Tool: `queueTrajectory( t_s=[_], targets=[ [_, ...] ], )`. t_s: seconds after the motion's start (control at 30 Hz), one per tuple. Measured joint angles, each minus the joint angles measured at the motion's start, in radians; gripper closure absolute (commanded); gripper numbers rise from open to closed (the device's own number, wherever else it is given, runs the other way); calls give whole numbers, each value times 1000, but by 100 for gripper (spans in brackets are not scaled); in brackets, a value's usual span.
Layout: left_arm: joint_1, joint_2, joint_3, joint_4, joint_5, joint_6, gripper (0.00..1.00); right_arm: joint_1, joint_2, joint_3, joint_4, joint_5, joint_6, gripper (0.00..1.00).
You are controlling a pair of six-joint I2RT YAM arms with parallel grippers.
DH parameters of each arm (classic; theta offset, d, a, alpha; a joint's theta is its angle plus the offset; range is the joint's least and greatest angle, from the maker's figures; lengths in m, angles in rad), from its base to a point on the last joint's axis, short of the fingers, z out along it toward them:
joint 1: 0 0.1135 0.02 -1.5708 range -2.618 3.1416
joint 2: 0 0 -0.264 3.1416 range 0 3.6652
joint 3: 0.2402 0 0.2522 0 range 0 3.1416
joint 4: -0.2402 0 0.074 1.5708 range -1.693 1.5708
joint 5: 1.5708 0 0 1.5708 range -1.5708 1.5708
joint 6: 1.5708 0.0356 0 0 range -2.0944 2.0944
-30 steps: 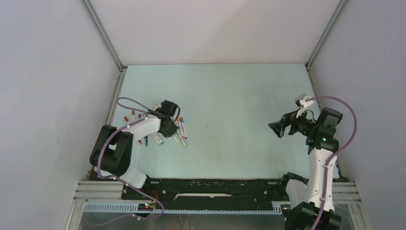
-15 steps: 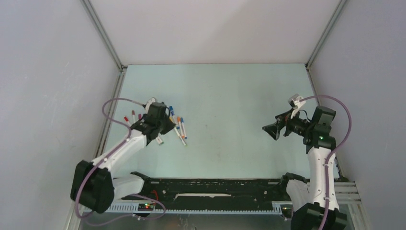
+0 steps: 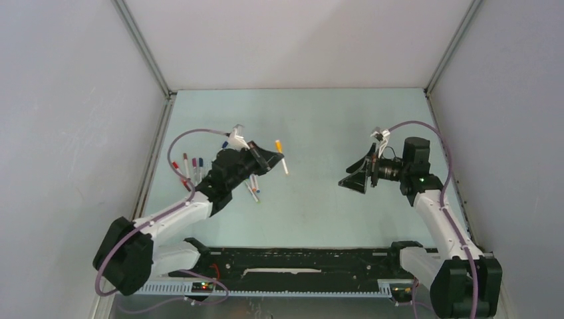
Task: Open the pen caps
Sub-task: Pick up the pen from the center of the board, then open the pen cap from the pen.
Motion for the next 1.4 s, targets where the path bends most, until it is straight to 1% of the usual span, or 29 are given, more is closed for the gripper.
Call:
queueTrajectory(
  t_s=[0.13,0.37,0.47,0.53,0.83,0.93,1.03,1.07,1.13,1.2,1.23,1.27,1.3,1.33,1.4],
  targets=[
    [-98,97,34,131,-1,-15,100,53,21,-29,137,1,152,0],
    [-241,258,148,273,-37,-48,100,86,65,-60,333,17,361,0],
    [-276,312,183,320,-53,-63,100,100,95,-62,375,24,408,5],
    [-293,342,202,339,-57,-71,100,105,113,-63,399,26,434,10],
    [-336,397,229,370,-80,-80,100,120,161,-65,483,30,519,38],
    [-343,407,230,375,-80,-80,100,127,172,-66,506,28,541,50],
    [-348,412,230,375,-82,-80,100,134,182,-66,528,23,559,66],
    [-351,412,230,375,-83,-80,100,137,185,-66,533,22,565,68],
    [-353,412,230,375,-83,-80,100,142,194,-66,538,18,572,68],
    [-355,412,233,375,-83,-79,100,146,203,-66,539,14,576,57],
    [-356,412,235,375,-84,-79,100,150,209,-66,540,11,575,55],
    [-356,412,237,375,-84,-79,100,153,212,-66,539,11,578,54],
    [-357,412,237,375,-84,-79,100,156,216,-66,538,9,578,55],
    [-357,412,237,375,-84,-79,100,159,217,-66,538,8,576,60],
    [-357,412,237,375,-84,-79,100,163,219,-66,539,5,575,78]
  ],
)
